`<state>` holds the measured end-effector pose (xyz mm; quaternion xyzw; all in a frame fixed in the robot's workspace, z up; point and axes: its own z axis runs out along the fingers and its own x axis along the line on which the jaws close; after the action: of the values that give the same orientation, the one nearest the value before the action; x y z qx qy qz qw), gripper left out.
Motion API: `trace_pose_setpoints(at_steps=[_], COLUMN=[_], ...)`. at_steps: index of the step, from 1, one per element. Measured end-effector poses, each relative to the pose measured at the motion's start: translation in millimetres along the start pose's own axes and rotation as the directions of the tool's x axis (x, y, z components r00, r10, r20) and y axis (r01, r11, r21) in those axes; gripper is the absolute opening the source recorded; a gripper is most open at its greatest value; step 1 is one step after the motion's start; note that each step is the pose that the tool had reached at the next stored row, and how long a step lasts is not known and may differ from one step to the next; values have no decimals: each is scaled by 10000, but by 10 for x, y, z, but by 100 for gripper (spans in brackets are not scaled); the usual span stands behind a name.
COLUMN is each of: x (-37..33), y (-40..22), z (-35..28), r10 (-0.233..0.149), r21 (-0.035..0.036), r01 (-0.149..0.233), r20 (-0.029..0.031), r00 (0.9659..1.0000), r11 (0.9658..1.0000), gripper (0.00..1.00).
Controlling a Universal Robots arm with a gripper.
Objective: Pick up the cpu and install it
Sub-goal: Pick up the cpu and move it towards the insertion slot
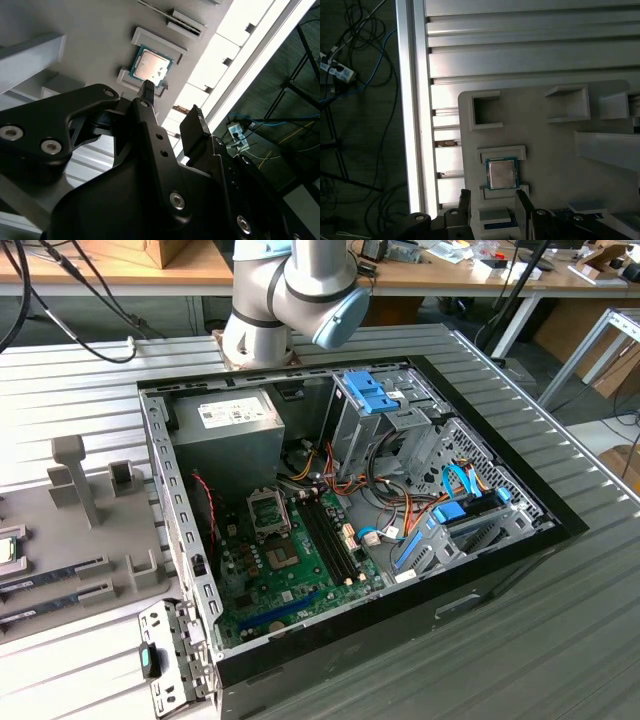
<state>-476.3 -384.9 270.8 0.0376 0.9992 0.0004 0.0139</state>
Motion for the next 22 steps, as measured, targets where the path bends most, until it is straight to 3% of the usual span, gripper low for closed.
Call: trace_pose_setpoints(at_steps=[22], x=[45], y=[-3], z=[28], r10=[0], r21=[0], r01=[0], r20=[0], r00=[10000], r11=[10000], gripper=[48])
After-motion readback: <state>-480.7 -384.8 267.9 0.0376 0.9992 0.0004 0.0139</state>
